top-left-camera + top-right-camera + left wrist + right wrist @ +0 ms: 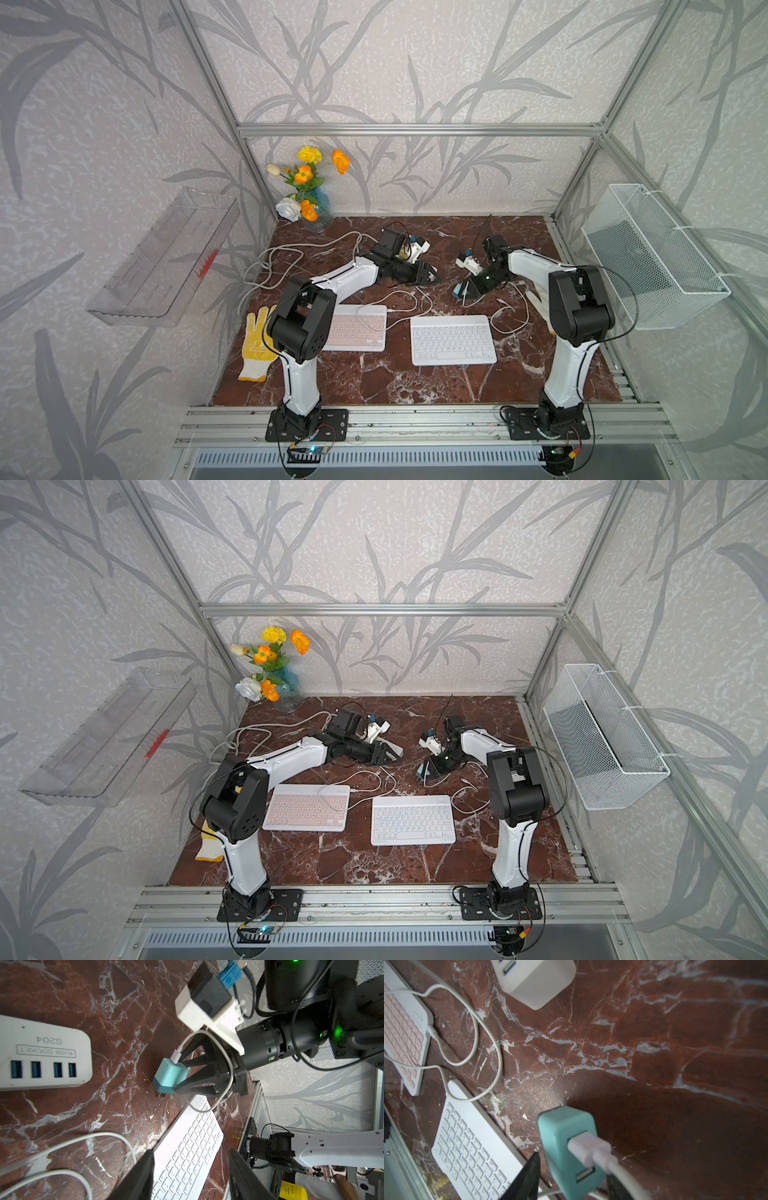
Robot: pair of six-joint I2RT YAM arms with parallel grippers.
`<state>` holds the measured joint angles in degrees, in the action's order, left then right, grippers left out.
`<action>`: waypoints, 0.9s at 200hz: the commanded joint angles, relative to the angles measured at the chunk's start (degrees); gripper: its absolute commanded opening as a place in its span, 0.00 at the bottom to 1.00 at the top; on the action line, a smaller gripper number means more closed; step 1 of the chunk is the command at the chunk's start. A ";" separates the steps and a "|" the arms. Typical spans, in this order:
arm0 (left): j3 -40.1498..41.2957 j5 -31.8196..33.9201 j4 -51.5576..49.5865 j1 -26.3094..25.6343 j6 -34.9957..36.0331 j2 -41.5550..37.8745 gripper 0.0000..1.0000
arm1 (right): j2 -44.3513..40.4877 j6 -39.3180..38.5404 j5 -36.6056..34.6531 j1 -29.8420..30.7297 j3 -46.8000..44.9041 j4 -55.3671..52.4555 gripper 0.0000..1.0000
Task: Unplug the wireless keyboard
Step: Place the plug at the center of the board.
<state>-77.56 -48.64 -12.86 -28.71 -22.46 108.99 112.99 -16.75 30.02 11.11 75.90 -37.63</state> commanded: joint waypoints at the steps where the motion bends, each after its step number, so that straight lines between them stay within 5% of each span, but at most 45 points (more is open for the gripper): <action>1: -2.98 2.86 -4.15 -0.23 2.06 0.92 0.56 | -1.10 1.97 2.74 -1.50 -0.13 -1.26 0.56; 78: -11.60 16.01 -14.37 -4.93 4.34 4.66 0.56 | -2.89 4.34 -0.53 -3.03 2.17 -6.49 0.66; 180: -12.64 15.74 -16.76 -5.04 5.81 5.12 0.55 | 2.14 -8.28 -35.10 3.48 6.69 -17.81 0.68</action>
<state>-88.75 -33.39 -28.45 -33.76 -17.96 113.89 113.56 -21.96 5.67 13.39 82.76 -51.83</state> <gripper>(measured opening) 0.555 0.668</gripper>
